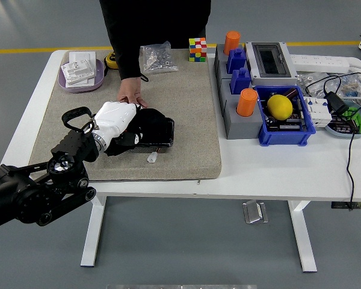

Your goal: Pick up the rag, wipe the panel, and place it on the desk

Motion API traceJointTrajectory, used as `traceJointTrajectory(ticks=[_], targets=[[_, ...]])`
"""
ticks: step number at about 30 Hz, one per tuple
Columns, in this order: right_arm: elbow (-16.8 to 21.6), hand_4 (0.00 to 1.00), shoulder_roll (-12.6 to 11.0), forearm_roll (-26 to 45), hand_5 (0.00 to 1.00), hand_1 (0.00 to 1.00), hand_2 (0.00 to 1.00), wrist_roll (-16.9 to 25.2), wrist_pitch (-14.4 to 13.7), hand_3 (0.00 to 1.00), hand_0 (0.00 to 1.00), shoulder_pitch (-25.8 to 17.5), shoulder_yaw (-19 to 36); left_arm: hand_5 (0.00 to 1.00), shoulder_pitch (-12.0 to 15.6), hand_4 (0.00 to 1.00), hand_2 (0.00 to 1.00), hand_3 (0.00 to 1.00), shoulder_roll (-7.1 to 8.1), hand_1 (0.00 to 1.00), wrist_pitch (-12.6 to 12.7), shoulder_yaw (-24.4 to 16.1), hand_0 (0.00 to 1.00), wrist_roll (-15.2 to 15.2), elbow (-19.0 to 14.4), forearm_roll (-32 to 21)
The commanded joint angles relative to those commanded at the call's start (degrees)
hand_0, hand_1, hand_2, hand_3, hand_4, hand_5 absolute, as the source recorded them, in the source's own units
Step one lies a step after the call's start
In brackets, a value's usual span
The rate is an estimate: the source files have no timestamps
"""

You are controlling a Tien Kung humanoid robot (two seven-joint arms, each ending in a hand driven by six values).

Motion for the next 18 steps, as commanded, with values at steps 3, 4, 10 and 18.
traceJointTrajectory(ticks=[3,4,10,18], targets=[[0.0,0.998,0.1,-0.1,0.421,0.527,0.665,0.0,0.0,0.574,0.724,-0.1,0.3,0.002,0.6,0.319,0.478,0.37,0.75,0.117,-0.2,-0.9,0.214,0.1,0.0,0.3],[0.0,0.998,0.1,-0.1,0.421,0.527,0.665,0.0,-0.1,0.574,0.724,-0.2,0.4,0.002,0.8,0.319,0.478,0.37,1.06,0.117,-0.2,-1.3,0.214,0.1,-0.1,0.4],[0.0,0.998,-0.1,-0.2,0.421,0.525,0.665,-0.1,0.0,0.574,0.724,-0.5,0.9,0.002,2.0,0.318,0.478,0.371,2.46,0.117,-0.2,-2.8,0.214,0.0,0.1,1.1],[0.0,0.998,0.0,-0.6,0.421,0.526,0.665,-0.2,0.0,0.574,0.724,-0.6,1.4,0.002,2.7,0.319,0.478,0.37,3.51,0.117,-0.1,-3.5,0.215,0.0,0.7,1.7]])
